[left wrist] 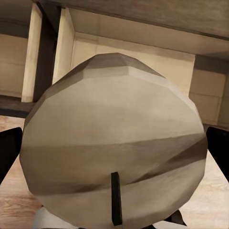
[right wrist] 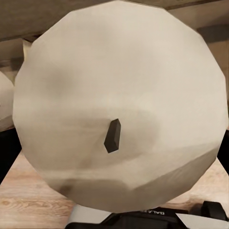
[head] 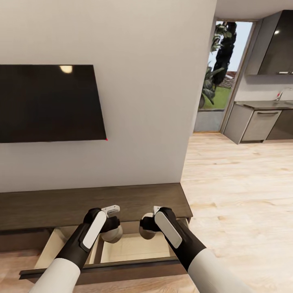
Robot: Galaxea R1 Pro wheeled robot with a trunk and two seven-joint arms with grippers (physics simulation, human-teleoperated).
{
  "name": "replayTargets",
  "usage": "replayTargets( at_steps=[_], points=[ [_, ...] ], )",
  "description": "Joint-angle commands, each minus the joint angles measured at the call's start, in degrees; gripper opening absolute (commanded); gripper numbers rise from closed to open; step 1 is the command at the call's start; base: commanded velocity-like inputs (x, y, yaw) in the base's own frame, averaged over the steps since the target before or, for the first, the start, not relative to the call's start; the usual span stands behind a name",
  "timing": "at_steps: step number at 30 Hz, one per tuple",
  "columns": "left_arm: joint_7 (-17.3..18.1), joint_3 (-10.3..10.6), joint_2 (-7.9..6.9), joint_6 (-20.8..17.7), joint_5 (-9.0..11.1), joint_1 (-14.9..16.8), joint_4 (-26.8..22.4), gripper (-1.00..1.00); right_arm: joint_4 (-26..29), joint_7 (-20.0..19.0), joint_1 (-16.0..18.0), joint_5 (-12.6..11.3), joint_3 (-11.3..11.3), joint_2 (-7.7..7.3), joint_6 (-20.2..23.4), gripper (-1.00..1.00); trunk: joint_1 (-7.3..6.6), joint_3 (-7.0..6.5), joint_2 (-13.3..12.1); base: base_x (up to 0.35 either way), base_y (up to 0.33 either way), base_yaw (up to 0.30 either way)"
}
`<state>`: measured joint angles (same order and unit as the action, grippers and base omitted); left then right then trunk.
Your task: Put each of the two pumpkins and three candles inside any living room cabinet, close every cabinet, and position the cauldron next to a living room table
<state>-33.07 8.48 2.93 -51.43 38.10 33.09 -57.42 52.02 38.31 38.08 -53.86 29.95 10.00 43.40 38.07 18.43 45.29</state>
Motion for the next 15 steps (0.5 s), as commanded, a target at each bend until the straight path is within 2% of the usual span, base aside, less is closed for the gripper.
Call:
replayTargets(
  at_steps=[1,4,7,15],
  points=[
    [-0.6,0.1,0.01,-0.1,0.6,0.0,-0.1,-1.00,0.1,0.5,0.1,-0.5,0.1,0.00,0.0,-1.00,0.24,0.26,0.5,0.000,0.000,0.000],
    [-0.6,0.1,0.04,-0.1,0.6,0.0,0.0,-1.00,0.1,0.2,0.1,-0.4,1.4,0.00,-0.1,-1.00,0.90,0.80,1.7,0.000,0.000,0.000],
    [-0.6,0.2,0.06,0.0,0.6,0.0,0.5,-1.00,0.1,-0.3,0.1,-0.5,4.1,0.00,-0.2,-1.00,1.55,1.34,2.9,0.000,0.000,0.000],
    [-0.6,0.2,0.06,0.0,0.6,0.0,0.7,-1.00,0.2,-0.5,0.1,-0.8,4.8,0.00,-0.1,-1.00,3.31,2.78,6.1,0.000,0.000,0.000]
  ],
)
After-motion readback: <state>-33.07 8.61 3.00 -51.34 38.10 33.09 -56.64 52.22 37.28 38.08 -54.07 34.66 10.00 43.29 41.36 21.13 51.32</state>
